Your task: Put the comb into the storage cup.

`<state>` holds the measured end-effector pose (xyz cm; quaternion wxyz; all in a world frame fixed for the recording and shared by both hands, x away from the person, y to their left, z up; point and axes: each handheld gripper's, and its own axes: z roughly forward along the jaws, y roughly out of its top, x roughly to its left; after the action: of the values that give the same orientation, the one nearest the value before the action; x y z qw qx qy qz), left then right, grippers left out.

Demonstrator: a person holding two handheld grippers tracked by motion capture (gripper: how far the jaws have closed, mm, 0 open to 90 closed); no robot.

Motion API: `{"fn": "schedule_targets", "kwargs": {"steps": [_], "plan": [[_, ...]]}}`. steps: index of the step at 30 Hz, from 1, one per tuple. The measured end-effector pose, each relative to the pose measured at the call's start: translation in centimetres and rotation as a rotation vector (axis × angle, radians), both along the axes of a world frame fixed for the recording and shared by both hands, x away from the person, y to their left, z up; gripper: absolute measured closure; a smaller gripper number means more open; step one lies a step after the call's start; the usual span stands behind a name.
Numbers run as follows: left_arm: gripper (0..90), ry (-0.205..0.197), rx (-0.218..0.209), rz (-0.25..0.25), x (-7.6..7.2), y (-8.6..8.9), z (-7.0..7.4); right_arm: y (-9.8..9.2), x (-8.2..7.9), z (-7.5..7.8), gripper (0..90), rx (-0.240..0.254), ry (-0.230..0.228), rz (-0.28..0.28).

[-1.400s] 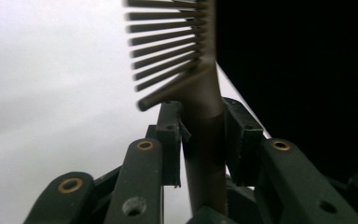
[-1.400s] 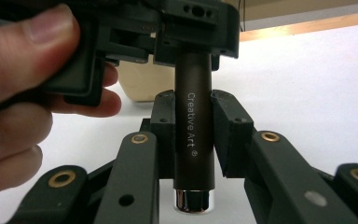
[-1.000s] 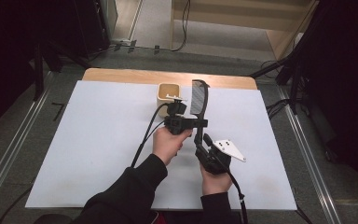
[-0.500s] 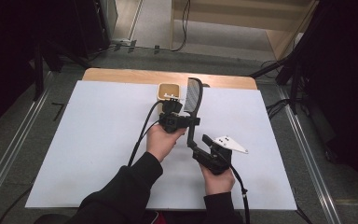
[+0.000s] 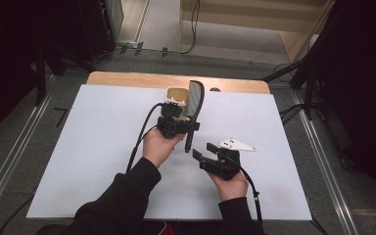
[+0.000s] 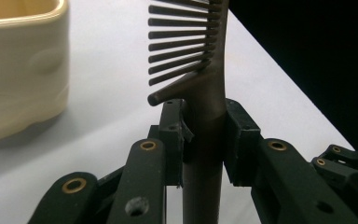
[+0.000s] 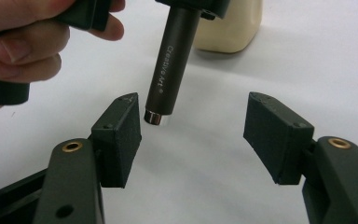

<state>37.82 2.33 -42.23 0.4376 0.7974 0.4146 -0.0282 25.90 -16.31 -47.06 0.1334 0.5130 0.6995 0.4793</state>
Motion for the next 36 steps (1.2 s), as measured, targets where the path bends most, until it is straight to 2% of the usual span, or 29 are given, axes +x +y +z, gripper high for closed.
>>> {"fn": "schedule_targets", "kwargs": {"steps": [2, 5, 10, 13, 17, 20, 23, 26, 33, 36], "plan": [[72.8, -0.003, 0.004, 0.0, 0.1, 0.4, 0.0, 0.0, 0.1, -0.1, 32.9, -0.002, 0.008, 0.018], [72.8, -0.005, 0.007, -0.001, 0.1, 0.7, 0.0, 0.3, 0.6, -0.3, 31.3, 0.014, 0.05, 0.061], [72.8, -0.01, 0.005, -0.011, 0.1, 0.9, 0.2, 0.3, 1.1, -0.2, 27.9, 0.037, 0.071, 0.098], [72.8, -0.019, 0.0, -0.014, 0.0, 1.0, 0.3, 0.2, 1.2, -0.1, 27.9, 0.005, 0.076, 0.118], [72.8, -0.023, -0.003, -0.006, 0.1, 1.2, 0.4, -0.1, 1.3, 0.0, 27.5, 0.012, 0.085, 0.143], [72.8, -0.02, -0.007, -0.009, 0.1, 1.3, 0.4, -0.3, 1.4, -0.1, 27.5, -0.022, 0.094, 0.163], [72.7, -0.023, -0.015, -0.009, 0.2, 1.4, 0.4, -0.4, 1.5, -0.1, 27.5, -0.019, 0.106, 0.215], [72.8, -0.021, -0.023, -0.008, 0.3, 1.5, 0.5, -0.3, 1.7, 0.1, 27.5, -0.049, 0.104, 0.249], [72.8, -0.035, -0.021, -0.014, 0.3, 1.7, 0.6, -0.7, 1.9, 0.0, 27.5, -0.098, 0.105, 0.28], [72.8, -0.034, -0.028, -0.013, 0.3, 1.7, 0.7, -1.0, 1.9, -0.1, 27.1, -0.105, 0.108, 0.288]]}}
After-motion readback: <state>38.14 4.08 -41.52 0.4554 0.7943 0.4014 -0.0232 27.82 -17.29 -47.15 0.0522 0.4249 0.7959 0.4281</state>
